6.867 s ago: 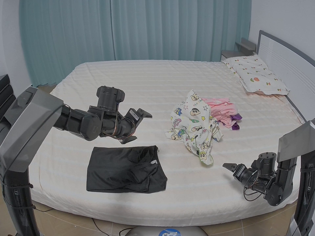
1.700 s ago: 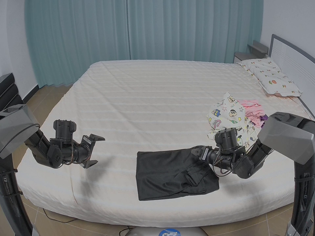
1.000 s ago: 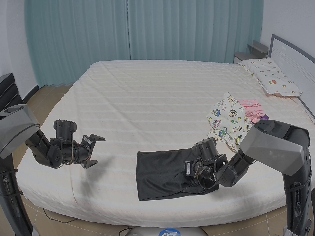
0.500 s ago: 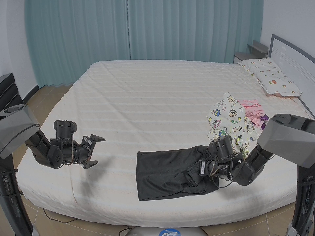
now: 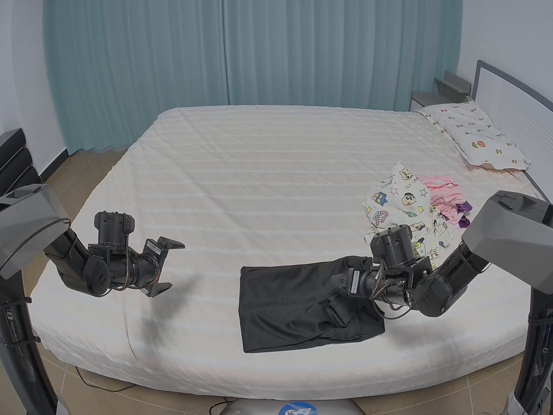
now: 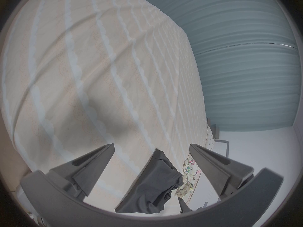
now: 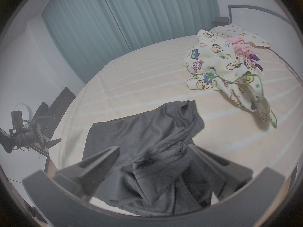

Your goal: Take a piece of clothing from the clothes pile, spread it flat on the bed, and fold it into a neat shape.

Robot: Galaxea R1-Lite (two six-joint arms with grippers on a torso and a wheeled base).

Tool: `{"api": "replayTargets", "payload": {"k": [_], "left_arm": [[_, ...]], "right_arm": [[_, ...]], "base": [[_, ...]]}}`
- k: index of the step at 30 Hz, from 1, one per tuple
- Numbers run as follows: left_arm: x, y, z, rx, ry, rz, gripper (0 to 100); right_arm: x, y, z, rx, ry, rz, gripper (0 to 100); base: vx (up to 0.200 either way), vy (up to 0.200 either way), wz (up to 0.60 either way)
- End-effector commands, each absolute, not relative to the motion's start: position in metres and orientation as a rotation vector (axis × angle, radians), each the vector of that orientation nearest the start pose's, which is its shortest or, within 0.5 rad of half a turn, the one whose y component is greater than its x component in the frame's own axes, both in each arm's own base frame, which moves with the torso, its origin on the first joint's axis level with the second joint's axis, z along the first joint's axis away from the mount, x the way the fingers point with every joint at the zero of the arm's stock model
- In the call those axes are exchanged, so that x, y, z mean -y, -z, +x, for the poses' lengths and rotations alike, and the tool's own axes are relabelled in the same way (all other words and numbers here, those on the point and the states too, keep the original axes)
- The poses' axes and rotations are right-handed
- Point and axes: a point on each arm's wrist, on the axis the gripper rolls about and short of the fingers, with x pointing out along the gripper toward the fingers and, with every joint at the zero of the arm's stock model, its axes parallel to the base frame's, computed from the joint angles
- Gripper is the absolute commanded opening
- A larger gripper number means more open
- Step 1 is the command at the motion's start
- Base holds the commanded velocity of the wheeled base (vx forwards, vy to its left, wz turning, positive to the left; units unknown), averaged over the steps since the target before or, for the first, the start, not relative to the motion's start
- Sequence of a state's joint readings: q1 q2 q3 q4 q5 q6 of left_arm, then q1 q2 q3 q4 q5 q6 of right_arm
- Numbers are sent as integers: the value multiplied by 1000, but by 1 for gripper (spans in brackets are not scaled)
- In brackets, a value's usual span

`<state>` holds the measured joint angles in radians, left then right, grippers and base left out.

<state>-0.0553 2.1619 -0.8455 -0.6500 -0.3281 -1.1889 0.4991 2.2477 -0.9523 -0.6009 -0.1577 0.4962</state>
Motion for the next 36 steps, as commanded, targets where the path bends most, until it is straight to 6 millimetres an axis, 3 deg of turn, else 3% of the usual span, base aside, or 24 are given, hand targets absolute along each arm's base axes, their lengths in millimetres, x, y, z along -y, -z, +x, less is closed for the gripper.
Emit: {"api": "replayTargets", "payload": {"k": [1,12,13,31,36], "left_arm": [[27,-36,364,-808,-72,-1218,100],[27,-36,364,-807,-71,-1217,100],[27,-36,364,-806,-71,-1218,100],[27,-36,364,-808,-72,-1218,100],[27,-36,364,-808,-72,-1218,100]], "right_arm": [[-210,9,355,-758,-113,187,100],[-225,21,353,-830,-105,126,100],[-225,21,353,-830,-104,125,0],[-197,-13,338,-809,-71,158,0],[-175,-22,327,-826,-40,169,0]], "base": [[0,0,0],[0,0,0],[0,0,0],[0,0,0],[0,0,0]]}}
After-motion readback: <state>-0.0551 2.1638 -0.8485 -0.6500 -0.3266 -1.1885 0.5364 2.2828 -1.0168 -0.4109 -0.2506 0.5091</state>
